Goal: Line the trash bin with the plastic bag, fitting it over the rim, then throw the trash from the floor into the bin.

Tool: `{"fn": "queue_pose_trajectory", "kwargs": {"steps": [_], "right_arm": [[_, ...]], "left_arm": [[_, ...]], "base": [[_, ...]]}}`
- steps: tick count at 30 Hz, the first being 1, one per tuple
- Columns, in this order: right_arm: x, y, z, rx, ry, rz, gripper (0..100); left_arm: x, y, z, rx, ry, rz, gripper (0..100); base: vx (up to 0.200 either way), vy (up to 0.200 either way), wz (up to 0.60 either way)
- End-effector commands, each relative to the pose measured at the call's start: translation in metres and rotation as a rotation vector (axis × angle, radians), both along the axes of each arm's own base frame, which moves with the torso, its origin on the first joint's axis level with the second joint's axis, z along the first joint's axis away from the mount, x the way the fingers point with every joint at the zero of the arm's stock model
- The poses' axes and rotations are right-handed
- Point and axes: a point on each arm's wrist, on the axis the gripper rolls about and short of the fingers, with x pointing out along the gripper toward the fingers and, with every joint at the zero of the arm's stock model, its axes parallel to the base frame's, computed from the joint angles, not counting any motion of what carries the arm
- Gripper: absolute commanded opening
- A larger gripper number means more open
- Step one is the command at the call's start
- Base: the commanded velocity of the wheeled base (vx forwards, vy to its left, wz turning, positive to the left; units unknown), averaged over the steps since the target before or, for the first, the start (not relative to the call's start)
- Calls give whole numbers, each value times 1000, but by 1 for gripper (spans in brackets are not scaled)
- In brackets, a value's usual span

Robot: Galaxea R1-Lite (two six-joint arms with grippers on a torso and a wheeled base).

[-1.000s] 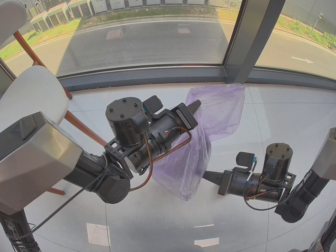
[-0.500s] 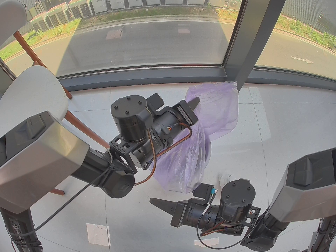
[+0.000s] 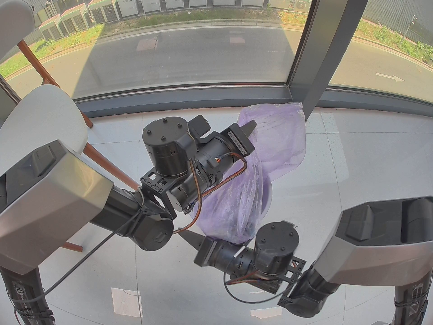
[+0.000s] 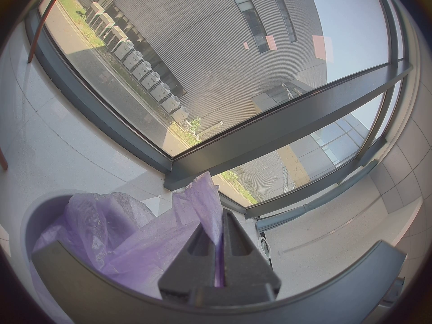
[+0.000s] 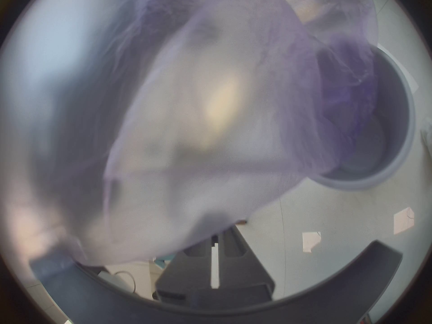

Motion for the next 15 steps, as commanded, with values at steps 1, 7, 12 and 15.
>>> {"fn": "queue_pose_trajectory", "kwargs": {"steps": [1, 7, 12, 15], "right_arm": [[34, 13, -19, 28, -22, -105, 0], [77, -19, -10, 47, -64, -266, 0], [114, -53, 4, 63, -119, -380, 0], [123, -60, 10, 79, -134, -403, 0]], "left_arm": [[0, 2, 2, -5, -5, 5, 0], [4, 8, 2, -3, 0, 19, 0], [4, 16, 7, -6, -3, 26, 0], [1, 18, 4, 5, 6, 13, 0]], "base": [[0, 0, 0], [0, 0, 0], [0, 0, 0], [0, 0, 0]]}}
